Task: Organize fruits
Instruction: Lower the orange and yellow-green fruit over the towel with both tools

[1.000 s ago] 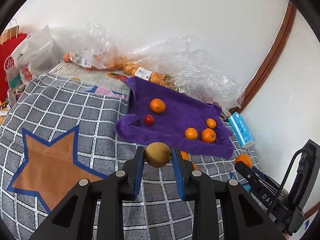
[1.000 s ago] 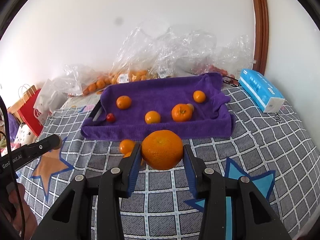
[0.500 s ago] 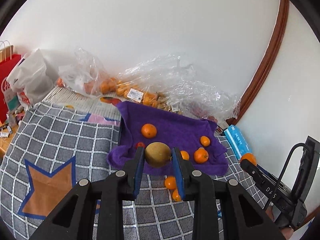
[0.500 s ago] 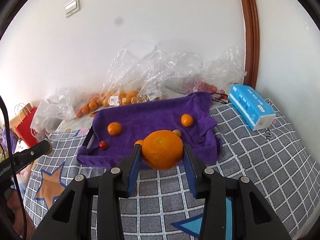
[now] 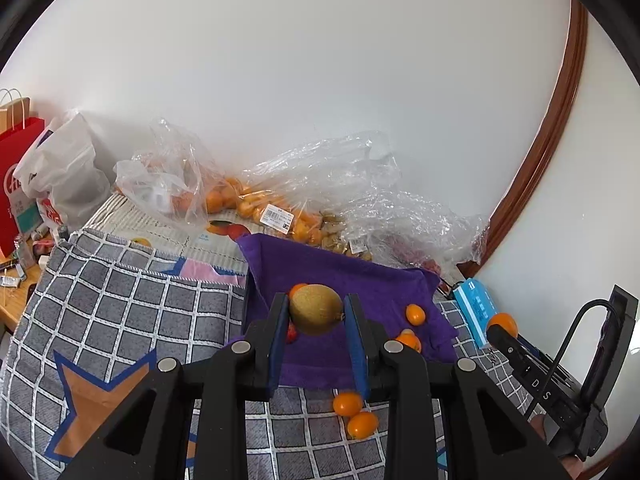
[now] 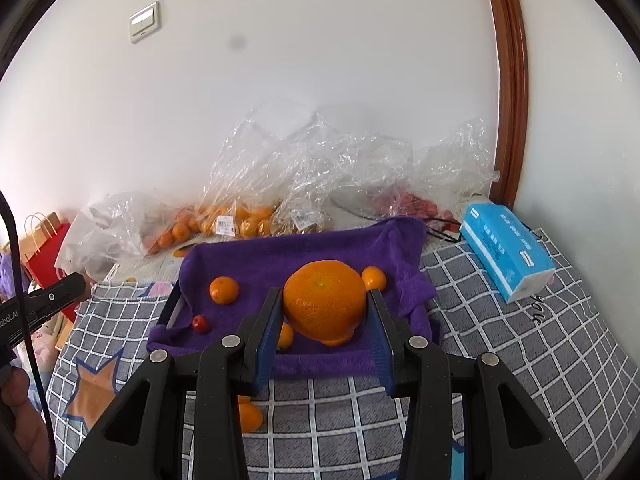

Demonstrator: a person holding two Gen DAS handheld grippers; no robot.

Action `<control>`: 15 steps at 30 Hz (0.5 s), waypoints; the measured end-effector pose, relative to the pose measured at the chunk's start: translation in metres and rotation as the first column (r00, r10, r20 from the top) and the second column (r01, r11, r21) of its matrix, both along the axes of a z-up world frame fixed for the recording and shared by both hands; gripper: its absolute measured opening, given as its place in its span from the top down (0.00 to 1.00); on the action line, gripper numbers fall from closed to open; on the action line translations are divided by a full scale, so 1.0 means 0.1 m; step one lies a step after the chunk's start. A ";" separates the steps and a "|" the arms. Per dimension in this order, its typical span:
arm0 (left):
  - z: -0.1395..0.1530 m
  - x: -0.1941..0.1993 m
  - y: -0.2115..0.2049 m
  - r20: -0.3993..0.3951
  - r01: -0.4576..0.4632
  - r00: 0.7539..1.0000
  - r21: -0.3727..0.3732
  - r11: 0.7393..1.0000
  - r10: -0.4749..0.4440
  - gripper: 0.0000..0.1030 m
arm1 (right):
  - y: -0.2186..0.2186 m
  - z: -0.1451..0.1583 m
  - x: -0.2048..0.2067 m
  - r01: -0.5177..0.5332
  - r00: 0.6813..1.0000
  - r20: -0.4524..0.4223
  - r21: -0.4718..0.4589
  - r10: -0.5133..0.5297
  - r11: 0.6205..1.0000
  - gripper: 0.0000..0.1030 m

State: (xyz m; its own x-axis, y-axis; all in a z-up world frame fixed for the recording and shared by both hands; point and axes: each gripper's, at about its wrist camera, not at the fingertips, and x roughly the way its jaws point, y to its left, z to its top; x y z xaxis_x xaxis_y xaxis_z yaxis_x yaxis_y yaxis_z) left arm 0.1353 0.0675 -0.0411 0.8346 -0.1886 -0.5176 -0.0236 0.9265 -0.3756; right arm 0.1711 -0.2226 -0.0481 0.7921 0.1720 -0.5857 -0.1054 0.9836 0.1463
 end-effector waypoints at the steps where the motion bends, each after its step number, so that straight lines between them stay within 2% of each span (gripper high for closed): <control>1: 0.01 0.02 0.00 0.000 -0.001 1.000 0.002 1.000 0.001 0.74 | -0.01 0.01 0.02 0.002 1.000 0.004 0.002 -0.002 1.000 0.60; 8: 0.06 0.20 -0.04 0.003 0.003 1.000 0.038 0.999 -0.003 0.74 | 0.00 0.05 0.18 0.000 1.000 0.021 0.009 0.000 1.000 0.60; 15: 0.09 0.39 -0.07 0.012 0.011 1.000 0.030 0.999 -0.011 0.74 | 0.02 0.07 0.34 -0.011 0.999 0.034 0.000 0.011 1.000 0.60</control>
